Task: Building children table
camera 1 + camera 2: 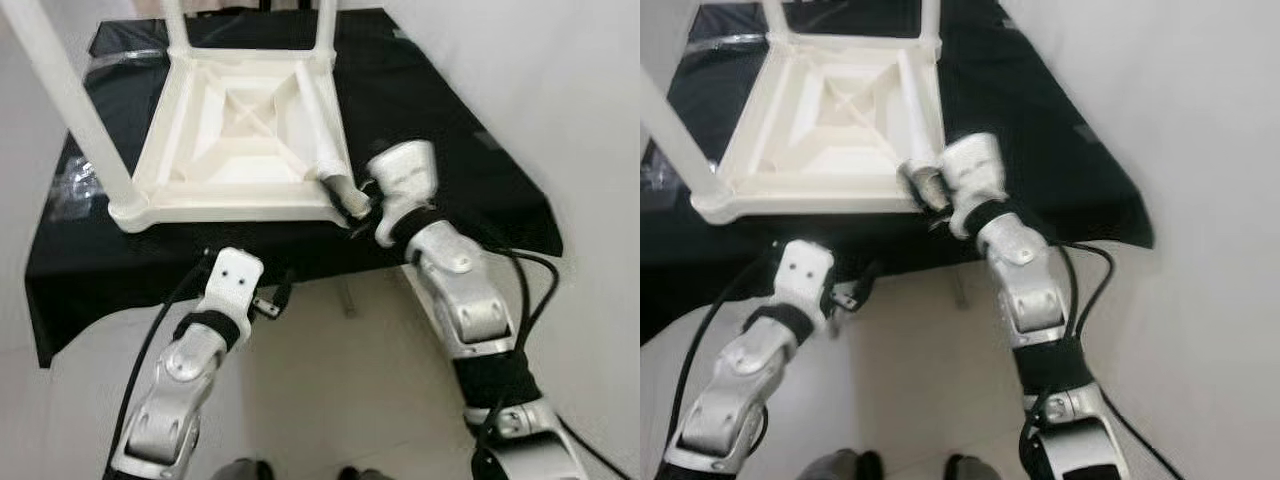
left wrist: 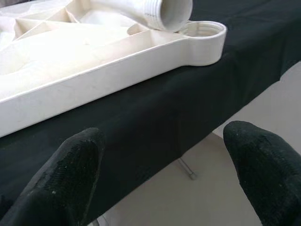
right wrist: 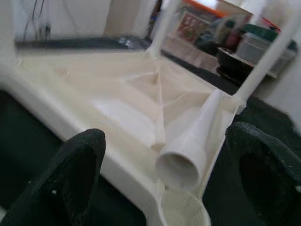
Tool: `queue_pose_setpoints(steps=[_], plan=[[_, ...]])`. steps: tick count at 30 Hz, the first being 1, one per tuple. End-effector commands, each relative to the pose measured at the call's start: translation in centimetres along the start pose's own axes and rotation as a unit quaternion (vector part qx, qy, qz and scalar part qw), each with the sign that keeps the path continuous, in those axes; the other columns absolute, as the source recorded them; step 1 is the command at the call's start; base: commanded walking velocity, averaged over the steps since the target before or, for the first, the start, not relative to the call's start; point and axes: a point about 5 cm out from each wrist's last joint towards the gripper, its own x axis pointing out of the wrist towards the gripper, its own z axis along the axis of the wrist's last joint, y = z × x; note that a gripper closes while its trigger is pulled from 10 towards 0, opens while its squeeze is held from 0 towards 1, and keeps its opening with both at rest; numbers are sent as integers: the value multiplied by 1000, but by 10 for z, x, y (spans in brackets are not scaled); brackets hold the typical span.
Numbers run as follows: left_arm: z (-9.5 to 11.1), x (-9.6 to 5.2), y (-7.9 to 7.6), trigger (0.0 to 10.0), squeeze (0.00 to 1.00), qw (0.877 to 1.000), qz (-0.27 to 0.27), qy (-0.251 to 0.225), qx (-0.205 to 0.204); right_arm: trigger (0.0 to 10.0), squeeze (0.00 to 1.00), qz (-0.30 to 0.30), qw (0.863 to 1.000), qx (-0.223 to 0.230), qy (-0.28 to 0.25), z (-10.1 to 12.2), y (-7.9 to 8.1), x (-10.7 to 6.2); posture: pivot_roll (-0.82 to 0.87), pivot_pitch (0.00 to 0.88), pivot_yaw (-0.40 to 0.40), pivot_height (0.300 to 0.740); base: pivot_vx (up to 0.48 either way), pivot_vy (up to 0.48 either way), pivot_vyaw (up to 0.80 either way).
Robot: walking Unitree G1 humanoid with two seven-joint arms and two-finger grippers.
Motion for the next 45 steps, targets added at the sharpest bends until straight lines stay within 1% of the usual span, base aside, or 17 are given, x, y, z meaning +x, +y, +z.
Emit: queue_pose_setpoints(steps=[1, 5, 8, 9, 10, 13, 14, 16, 21, 22, 23, 25, 29, 39, 41, 43, 45], plan=[[-7, -2, -2, 10000, 0, 1000, -3, 11, -2, 10000, 0, 8, 999, -41, 10, -3, 1, 3, 28, 192, -33, 740, 0, 0, 0], [-7, -2, -4, 10000, 0, 1000, -4, 12, 0, 10000, 0, -3, 996, -85, 41, -8, -2, 14, 37, 199, -38, 740, 0, 0, 0], [-6, -3, -5, 10000, 0, 1000, -3, 11, 1, 10000, 0, -15, 995, -88, 55, -11, -5, 20, 45, 205, -41, 740, 0, 0, 0], [-5, -4, -4, 10000, 0, 1000, -1, 9, 3, 10000, 0, -27, 992, -87, 83, -17, -6, 26, 54, 219, -46, 740, 0, 0, 0], [-4, -4, -4, 10000, 0, 1000, 0, 8, 3, 10000, 0, -31, 991, -90, 96, -19, -6, 28, 56, 222, -47, 740, 0, 0, 0], [-3, -5, -4, 10000, 0, 1000, 0, 8, 3, 10000, 0, -32, 990, -94, 103, -21, -6, 29, 56, 222, -47, 740, 0, 0, 0], [-2, -8, -3, 10000, 0, 1000, 4, 8, 5, 10000, 0, -36, 988, -104, 110, -20, -5, 36, 83, 242, -53, 740, 0, 0, 0], [-1, -11, -2, 10000, 0, 1000, 7, 9, 7, 10000, 0, -40, 986, -120, 113, -18, -4, 42, 93, 252, -57, 740, 0, 0, 0], [0, -16, -1, 10000, 0, 1000, 11, 10, 9, 10000, 0, -55, 983, -127, 120, -16, -8, 48, 106, 270, -63, 740, 0, 0, 0], [0, -18, 1, 10000, 0, 1000, 16, 11, 10, 10000, 0, -64, 983, -120, 123, -14, -12, 50, 112, 279, -65, 740, 0, 0, 0], [0, -18, 1, 10000, 0, 1000, 16, 11, 10, 10000, 0, -64, 983, -120, 123, -14, -12, 50, 112, 279, -65, 740, 0, 0, 0], [1, -23, 4, 10000, 0, 1000, 23, 13, 11, 10000, 0, -86, 981, -118, 128, -12, -21, 54, 120, 295, -69, 740, 0, 0, 0], [1, -28, 4, 10000, 0, 999, 27, 18, 11, 10000, 0, -99, 979, -120, 131, -10, -27, 58, 126, 315, -72, 740, 0, 0, 0], [1, -32, 1, 10000, 0, 999, 26, 23, 10, 10000, 0, -110, 981, -107, 115, 0, -31, 64, 132, 327, -74, 740, 0, 0, 0], [1, -32, 1, 10000, 0, 999, 26, 26, 10, 10000, 0, -112, 987, -56, 97, 8, -33, 67, 128, 327, -74, 740, 0, 0, 0], [1, -32, 1, 10000, 0, 999, 26, 26, 10, 10000, 0, -112, 987, -56, 97, 8, -33, 67, 128, 327, -74, 740, 0, 0, 0], [1, -32, 1, 10000, 0, 999, 25, 27, 10, 10000, 0, -115, 989, -30, 82, 14, -33, 70, 128, 324, -74, 740, 0, 0, 0]])
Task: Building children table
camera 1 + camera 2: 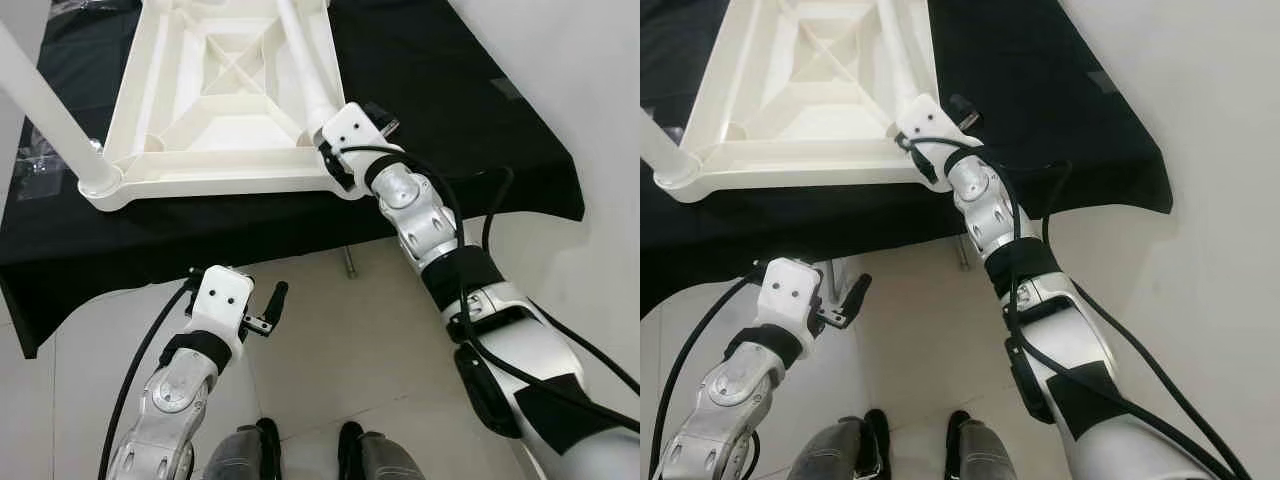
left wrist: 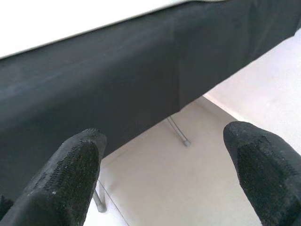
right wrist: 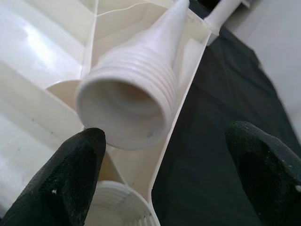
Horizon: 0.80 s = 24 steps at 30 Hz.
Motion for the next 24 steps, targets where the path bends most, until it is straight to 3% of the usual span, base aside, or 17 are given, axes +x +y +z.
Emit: queue_pose_setpoints(steps=[1, 14, 20, 24], plan=[[-5, -4, -2, 10000, 0, 1000, -4, 15, 2, 10000, 0, 5, 1000, 19, -3, 0, 2, 1, 128, 324, -74, 740, 0, 0, 0], [-3, -4, -3, 10000, 0, 1000, -2, 17, 2, 10000, 0, -18, 999, 15, -24, 15, 2, 7, 143, 319, -83, 740, 0, 0, 0], [-3, -5, -6, 10000, 0, 1000, -4, 16, 3, 10000, 0, -15, 999, -5, -36, 22, 13, 10, 154, 320, -88, 740, 0, 0, 0], [-2, -5, -4, 10000, 0, 1000, 1, 14, 5, 10000, 0, -3, 997, 45, -61, 27, 13, 9, 154, 318, -90, 740, 0, 0, 0]])
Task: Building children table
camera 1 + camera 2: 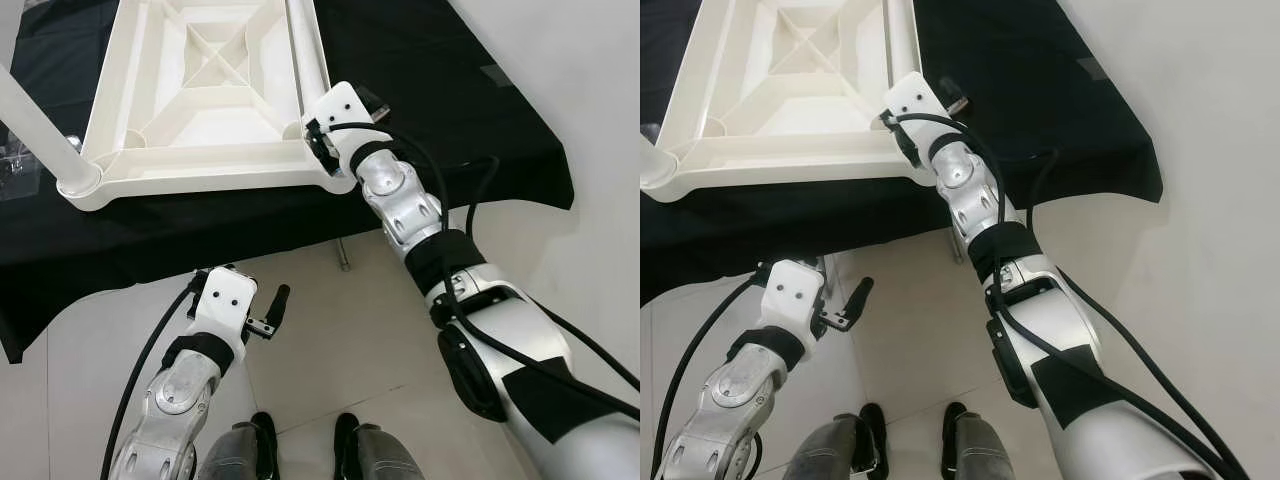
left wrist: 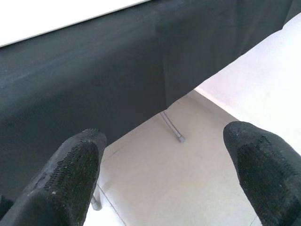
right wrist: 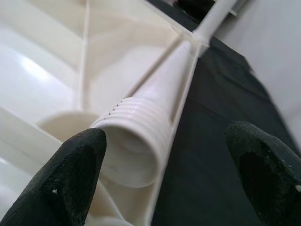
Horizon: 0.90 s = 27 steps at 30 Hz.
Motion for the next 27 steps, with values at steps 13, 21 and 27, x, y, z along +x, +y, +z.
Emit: queue_pose_setpoints(steps=[13, 21, 27], plan=[[0, 3, -2, 10000, 0, 1000, -10, -1, -1, 10000, 0, 2, 998, 43, -34, -20, -6, -17, 122, 304, -59, 740, 0, 0, 0], [3, 5, 4, 10000, 0, 1000, 1, -8, 2, 10000, 0, 51, 979, 165, -106, -3, 2, -26, 118, 291, -73, 740, 0, 0, 0], [10, 8, 5, 10000, 0, 999, -10, -26, -17, 10000, 0, 59, 939, 305, -147, 2, -13, -44, 95, 283, -63, 740, 0, 0, 0]])
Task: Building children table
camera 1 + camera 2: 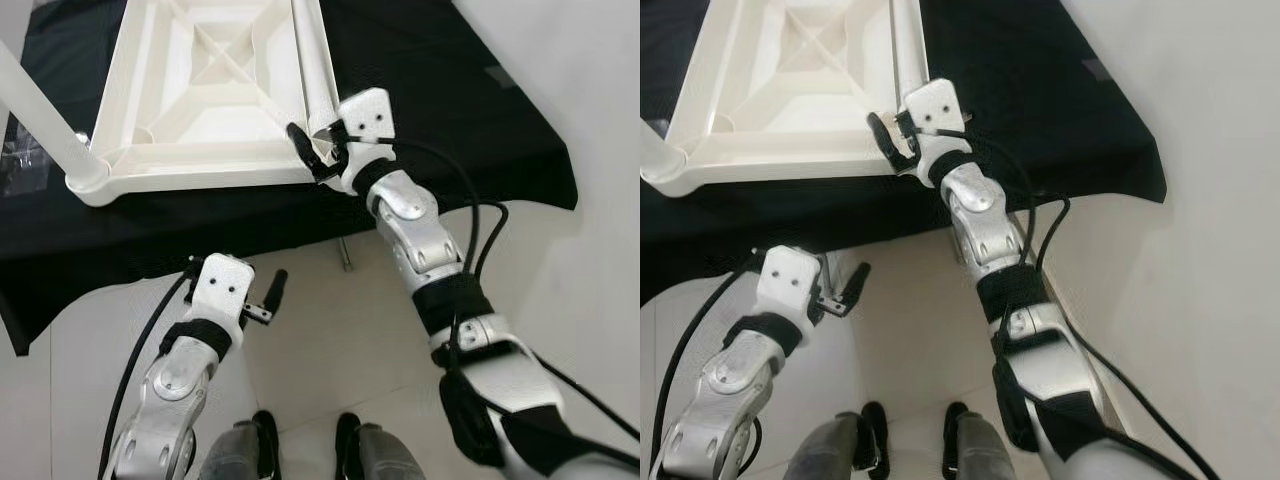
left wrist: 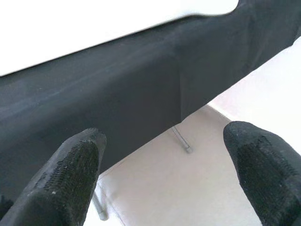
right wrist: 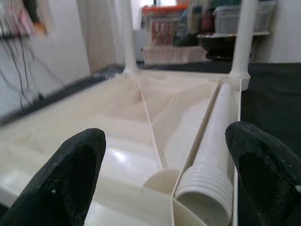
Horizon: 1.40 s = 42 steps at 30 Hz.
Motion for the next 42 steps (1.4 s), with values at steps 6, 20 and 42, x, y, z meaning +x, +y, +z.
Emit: queue_pose_setpoints(steps=[6, 20, 42], plan=[[12, 3, -4, 10000, 0, 999, -33, -31, -8, 10000, 0, -6, 996, 82, -26, 5, -5, -16, 87, 268, -49, 740, 184, 0, 368], [28, 10, -9, 10000, 0, 996, -71, -62, -8, 10000, 0, 12, 996, 89, -10, 4, -3, -28, 99, 247, -29, 740, 340, 0, 153], [-18, -25, -42, 10000, 0, 981, -191, 39, -4, 10000, 0, 322, 898, -226, 195, -11, -22, -94, 82, 267, -25, 740, 77, 0, 0]])
